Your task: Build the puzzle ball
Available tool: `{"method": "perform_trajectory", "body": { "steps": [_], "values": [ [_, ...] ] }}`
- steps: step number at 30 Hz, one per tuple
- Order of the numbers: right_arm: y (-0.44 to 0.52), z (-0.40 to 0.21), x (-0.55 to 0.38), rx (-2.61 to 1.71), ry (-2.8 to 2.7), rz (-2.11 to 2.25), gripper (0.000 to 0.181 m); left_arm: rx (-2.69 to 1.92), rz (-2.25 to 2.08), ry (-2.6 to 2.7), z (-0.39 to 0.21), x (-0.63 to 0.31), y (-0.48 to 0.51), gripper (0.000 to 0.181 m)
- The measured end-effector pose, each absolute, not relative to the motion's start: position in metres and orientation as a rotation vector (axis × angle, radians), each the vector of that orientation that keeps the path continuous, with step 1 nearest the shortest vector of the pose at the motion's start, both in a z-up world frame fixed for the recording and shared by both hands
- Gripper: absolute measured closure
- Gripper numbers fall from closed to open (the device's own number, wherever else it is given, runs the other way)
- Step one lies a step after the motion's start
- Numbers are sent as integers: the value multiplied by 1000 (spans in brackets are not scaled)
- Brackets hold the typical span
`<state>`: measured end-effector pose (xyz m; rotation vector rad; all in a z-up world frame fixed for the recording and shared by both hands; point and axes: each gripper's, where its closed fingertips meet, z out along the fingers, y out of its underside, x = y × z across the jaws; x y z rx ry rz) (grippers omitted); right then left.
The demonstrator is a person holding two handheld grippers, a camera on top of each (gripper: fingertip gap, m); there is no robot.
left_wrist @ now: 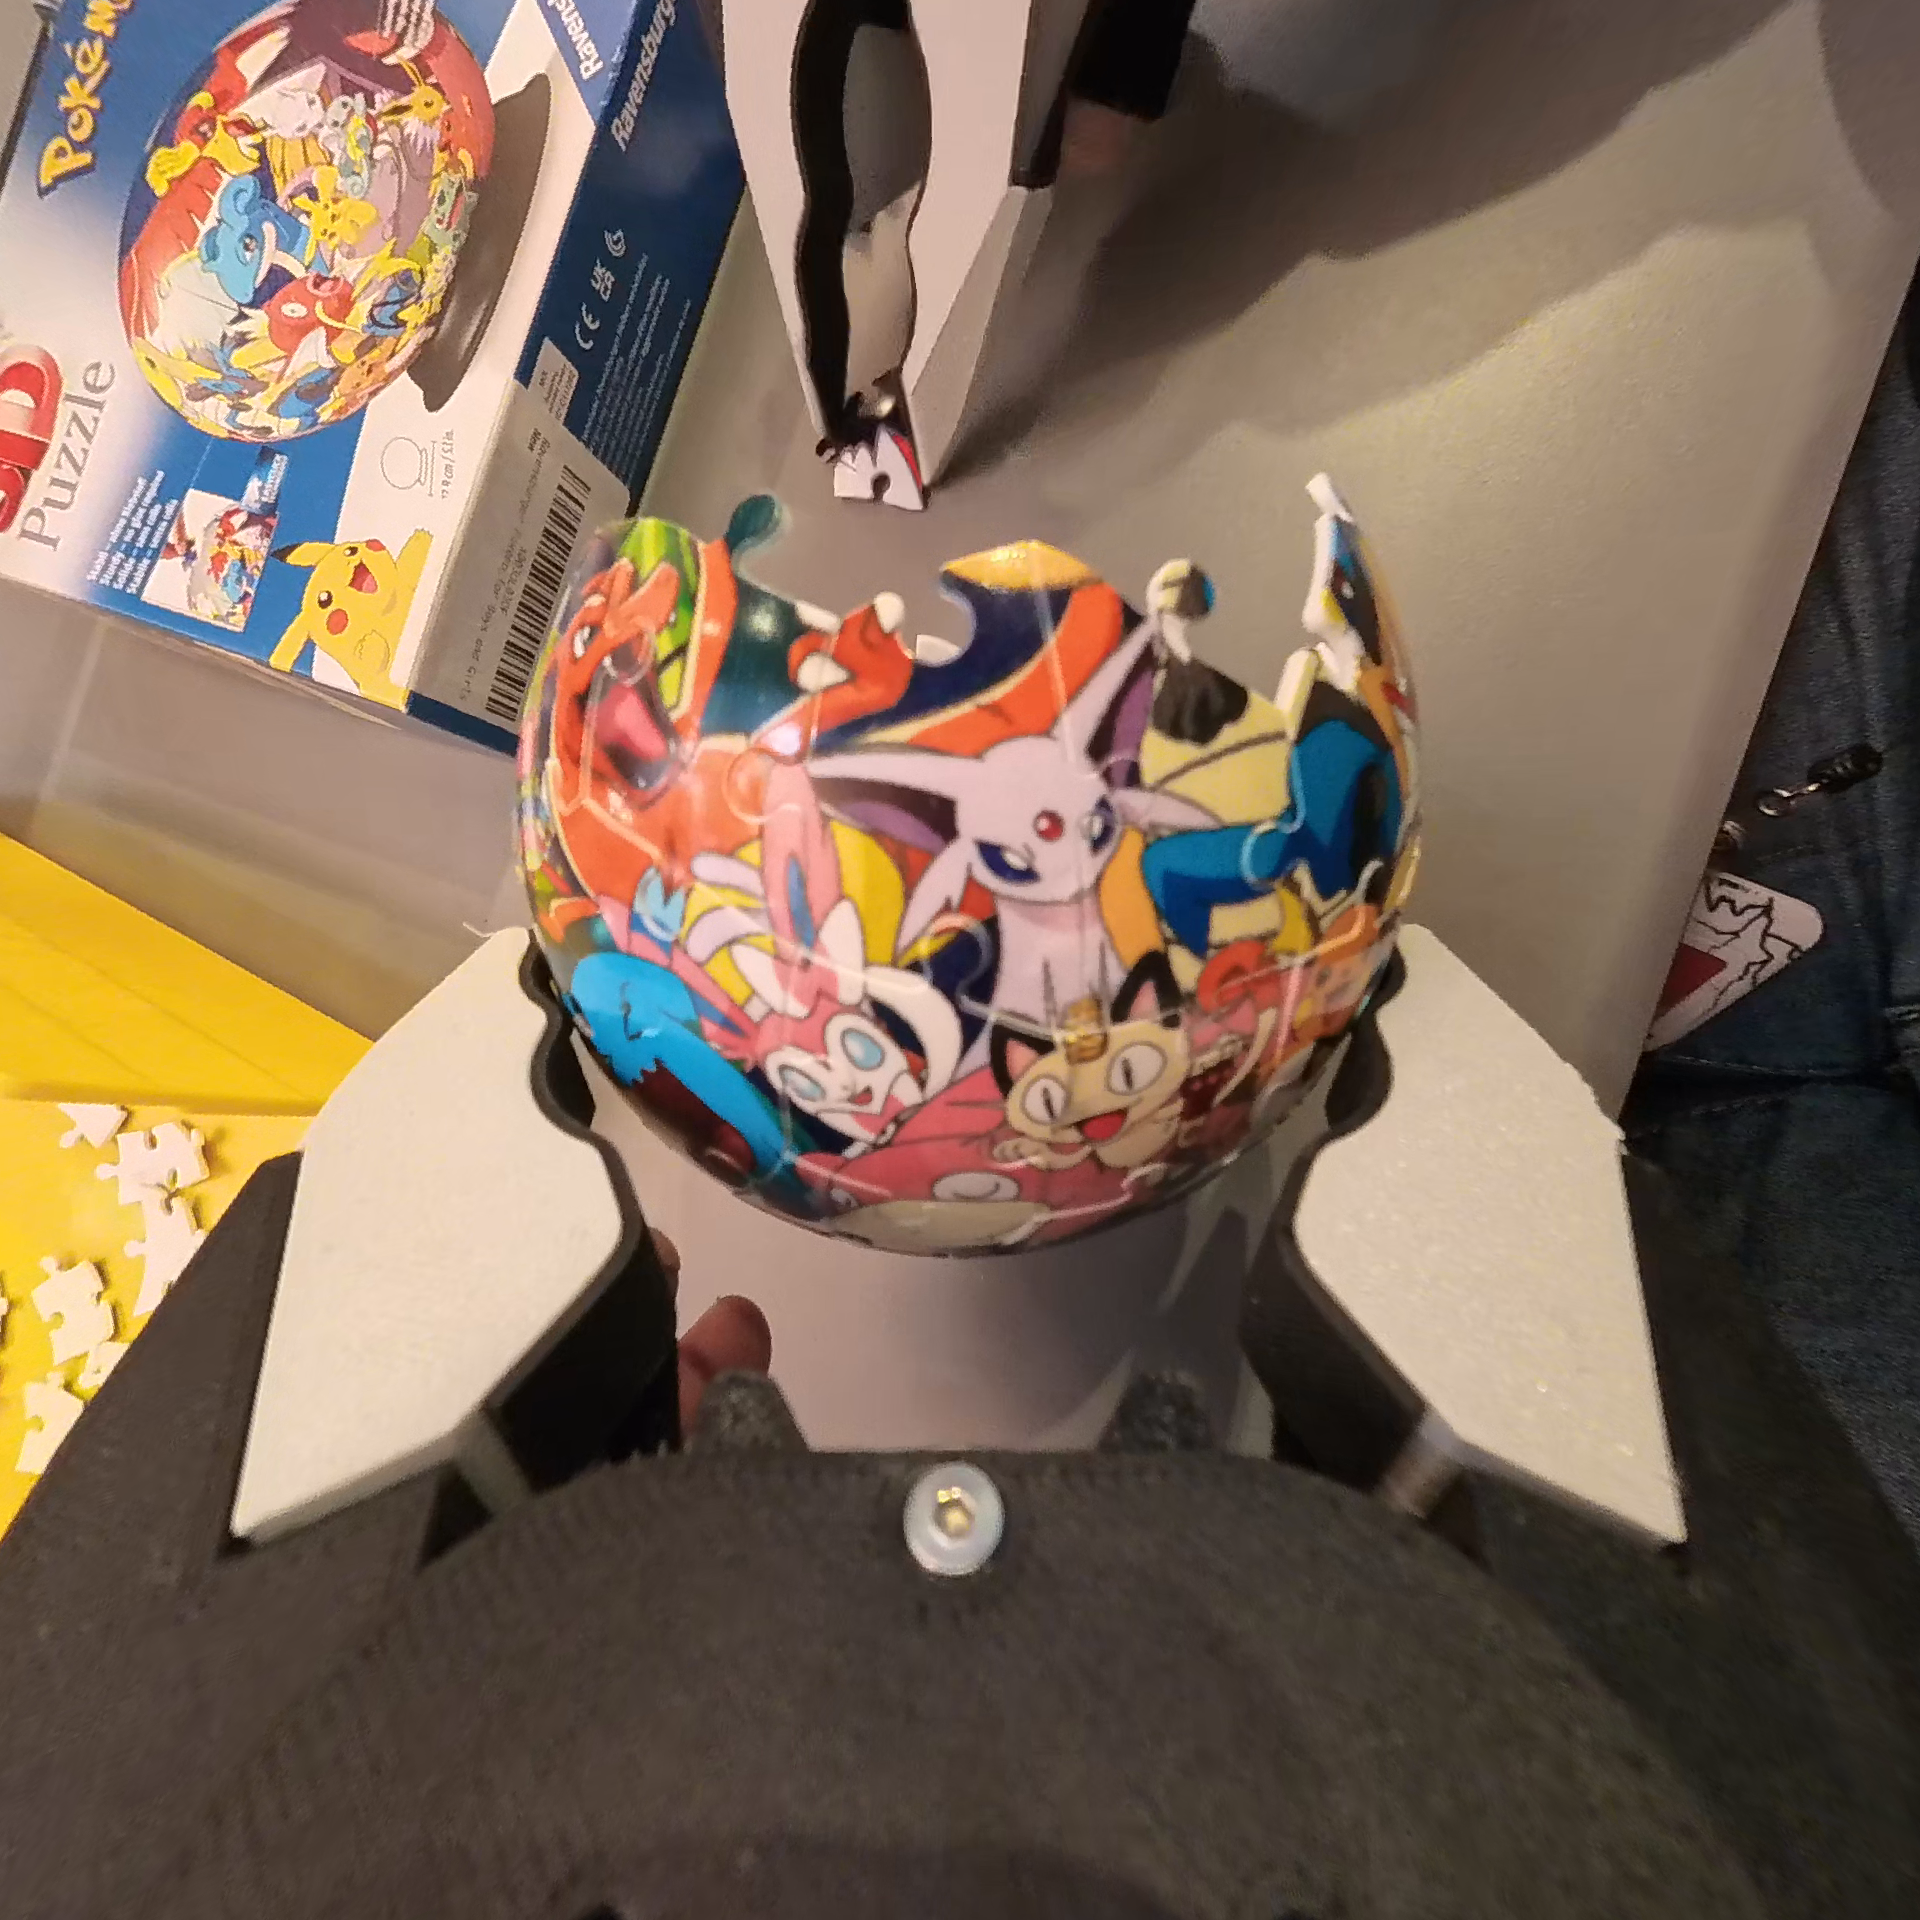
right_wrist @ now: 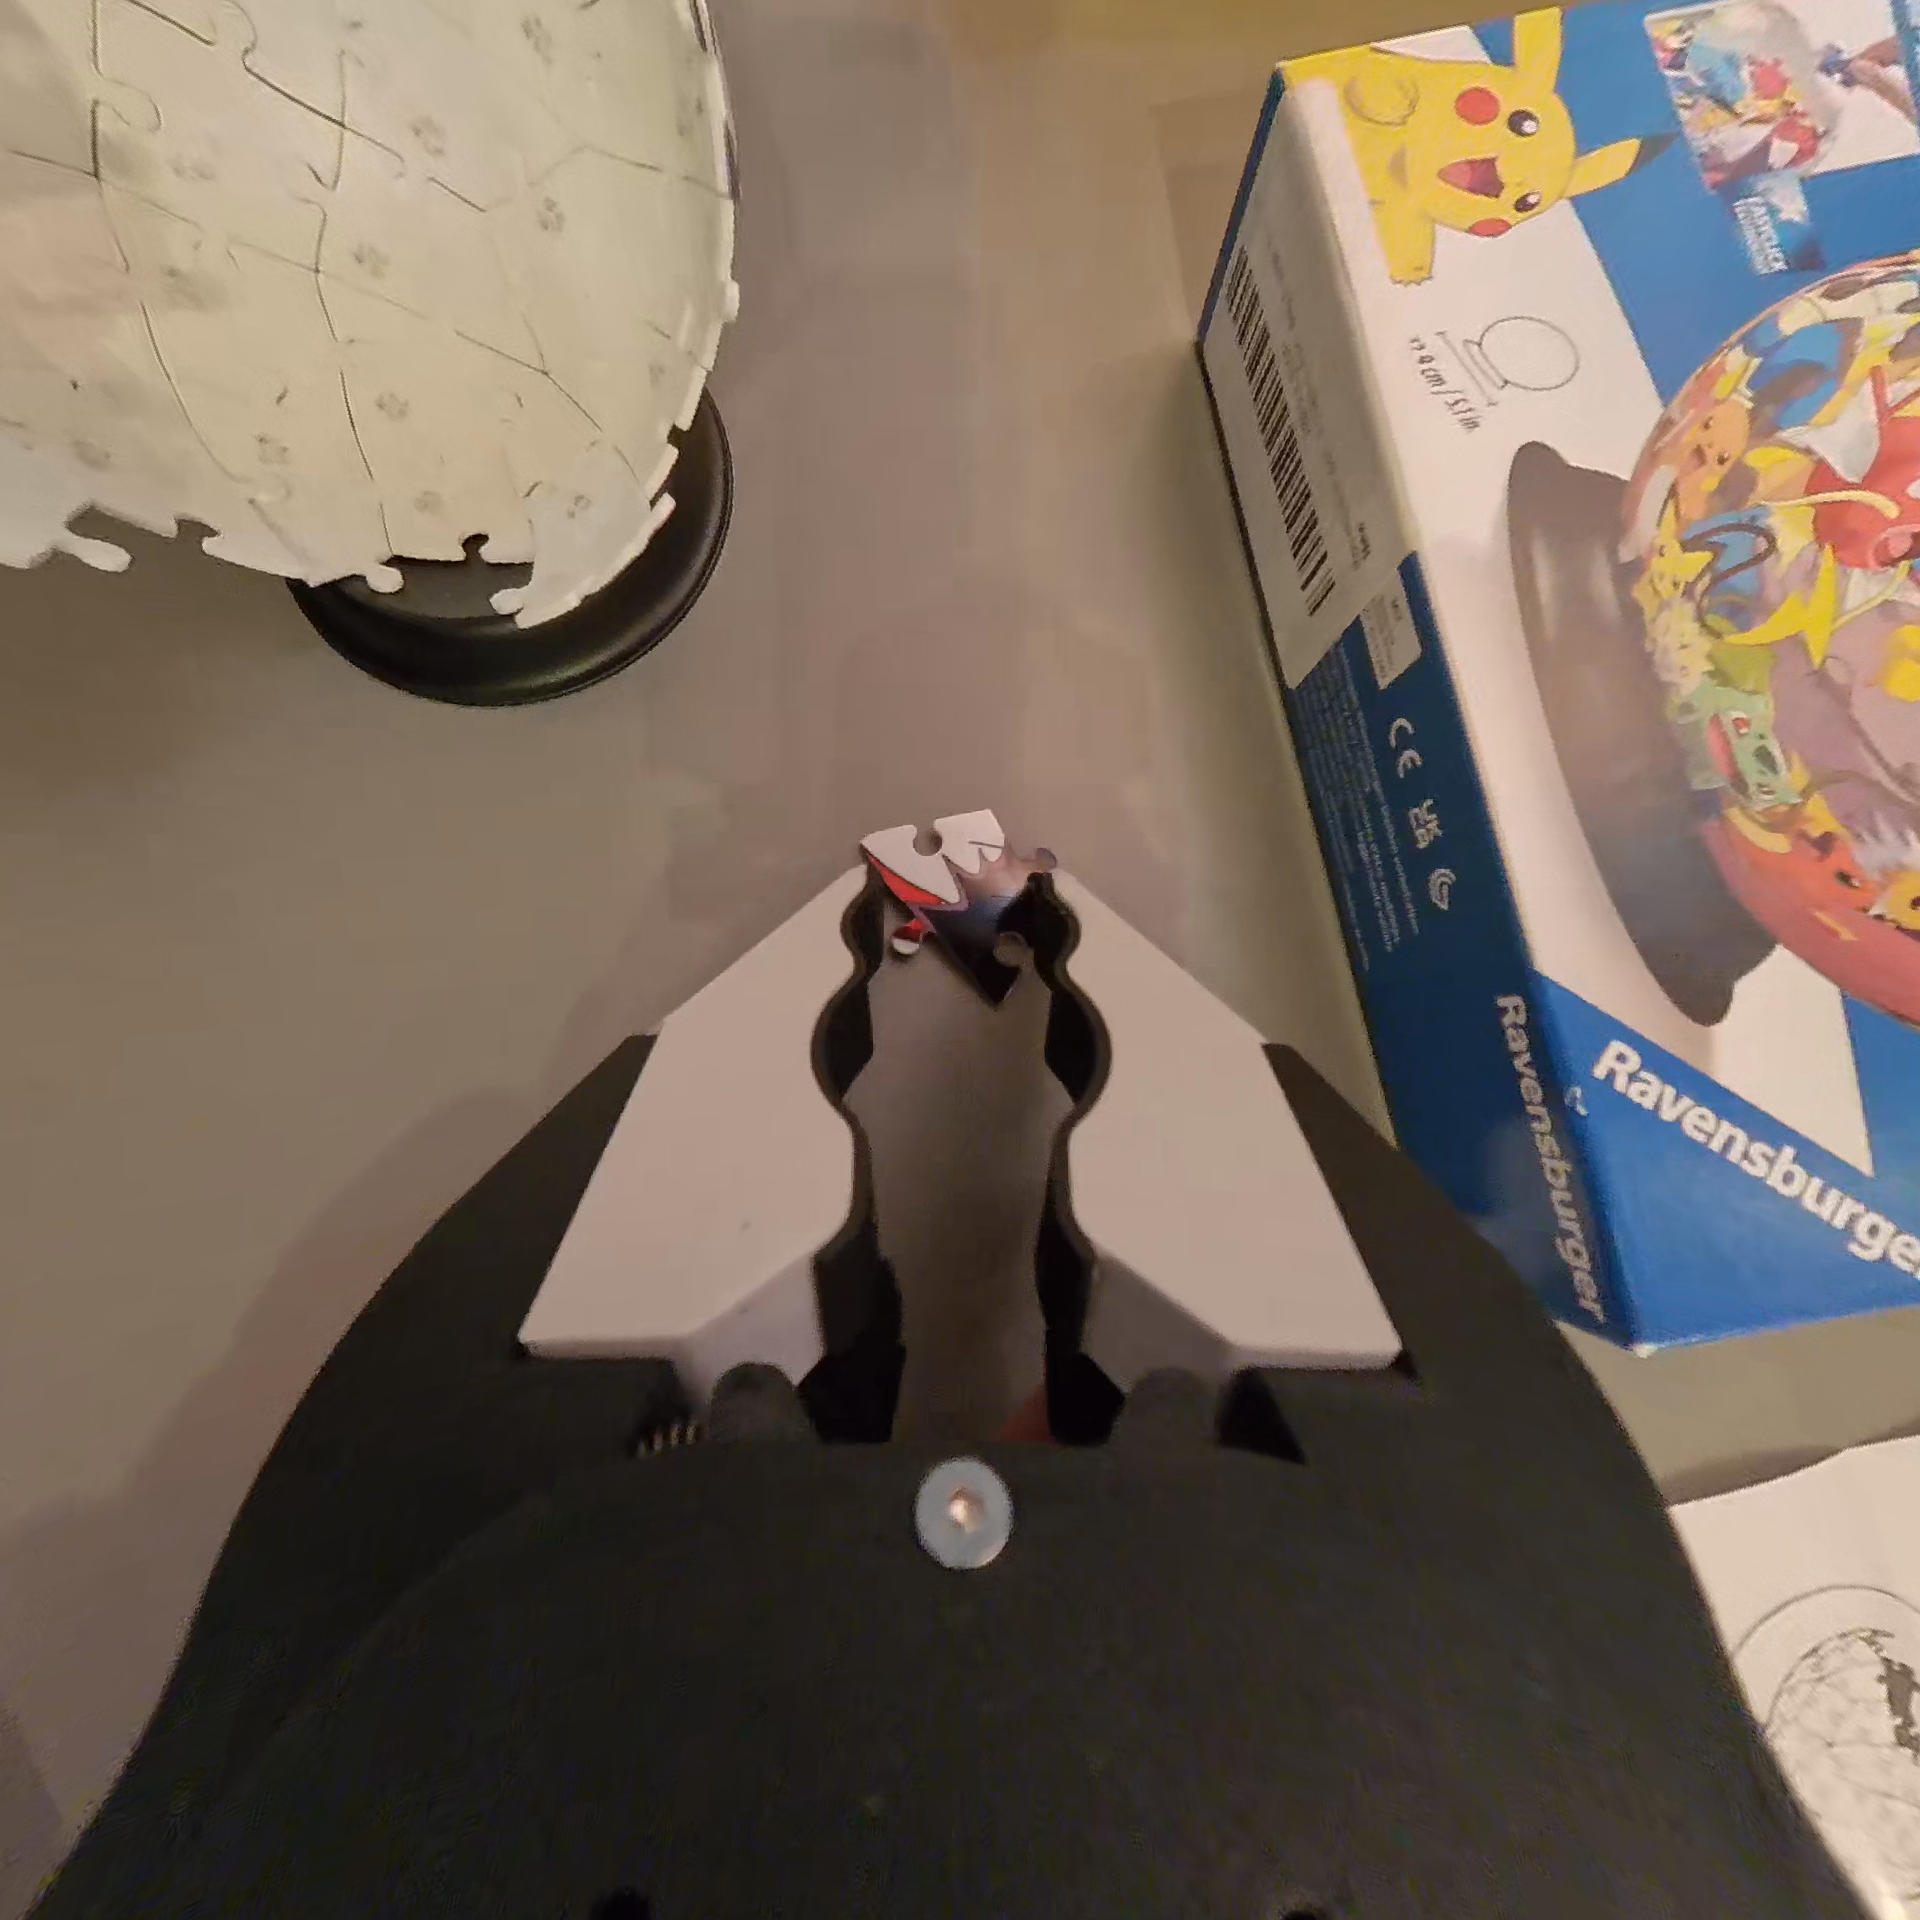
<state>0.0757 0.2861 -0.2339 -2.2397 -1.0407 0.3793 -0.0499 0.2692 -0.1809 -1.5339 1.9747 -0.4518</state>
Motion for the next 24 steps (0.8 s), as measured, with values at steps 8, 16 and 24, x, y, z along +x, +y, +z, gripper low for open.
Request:
{"method": "perform_trajectory", "body": {
  "steps": [8, 16, 24],
  "values": [
    [270, -225, 63, -2276, -941, 644, 159, -1531, -454, 1974, -181, -50, 269, 43],
    [257, -202, 47, -2219, -864, 855, 160, -1532, -452, 1973, -181, -50, 270, 43],
    [262, -196, 38, -2052, -983, 646, 159, -1532, -446, 1972, -181, -50, 270, 43]
  ]
}}
